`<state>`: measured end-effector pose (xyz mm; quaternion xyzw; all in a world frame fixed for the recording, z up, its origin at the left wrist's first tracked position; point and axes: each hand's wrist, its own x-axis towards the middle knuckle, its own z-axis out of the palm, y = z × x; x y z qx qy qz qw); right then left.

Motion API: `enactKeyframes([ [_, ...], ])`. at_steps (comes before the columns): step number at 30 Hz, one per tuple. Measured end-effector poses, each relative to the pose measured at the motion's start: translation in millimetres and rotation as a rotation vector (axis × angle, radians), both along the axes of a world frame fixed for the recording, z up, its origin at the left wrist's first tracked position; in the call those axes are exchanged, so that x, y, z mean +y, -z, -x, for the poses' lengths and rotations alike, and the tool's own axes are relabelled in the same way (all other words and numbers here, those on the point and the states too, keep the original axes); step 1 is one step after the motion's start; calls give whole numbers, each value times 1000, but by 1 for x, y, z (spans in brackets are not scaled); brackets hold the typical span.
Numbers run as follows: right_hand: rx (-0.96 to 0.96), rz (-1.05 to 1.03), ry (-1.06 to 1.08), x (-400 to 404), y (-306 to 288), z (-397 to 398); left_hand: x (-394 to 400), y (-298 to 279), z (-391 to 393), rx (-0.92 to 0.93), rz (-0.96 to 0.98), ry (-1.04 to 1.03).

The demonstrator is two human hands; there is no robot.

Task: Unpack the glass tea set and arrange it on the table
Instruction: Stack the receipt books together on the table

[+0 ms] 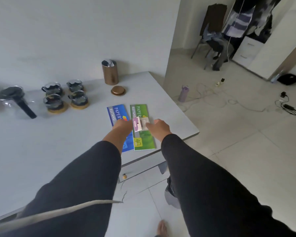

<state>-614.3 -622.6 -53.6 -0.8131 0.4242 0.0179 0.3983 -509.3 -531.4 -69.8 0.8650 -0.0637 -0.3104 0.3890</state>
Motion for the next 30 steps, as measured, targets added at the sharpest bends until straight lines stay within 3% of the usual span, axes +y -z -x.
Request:
enactKeyframes([
  [4,-5,-46,15,1,22,-34,12,19,-19,93,-42,-109],
  [11,97,-99,74,-40,69,-81,-33,49,-44,186,-27,-127],
  [18,175,-151,137,-89,90,-110,-88,72,-49,161,-209,-109],
  [30,117,-414,65,-93,96,-137,-80,77,-77,131,-231,-219],
])
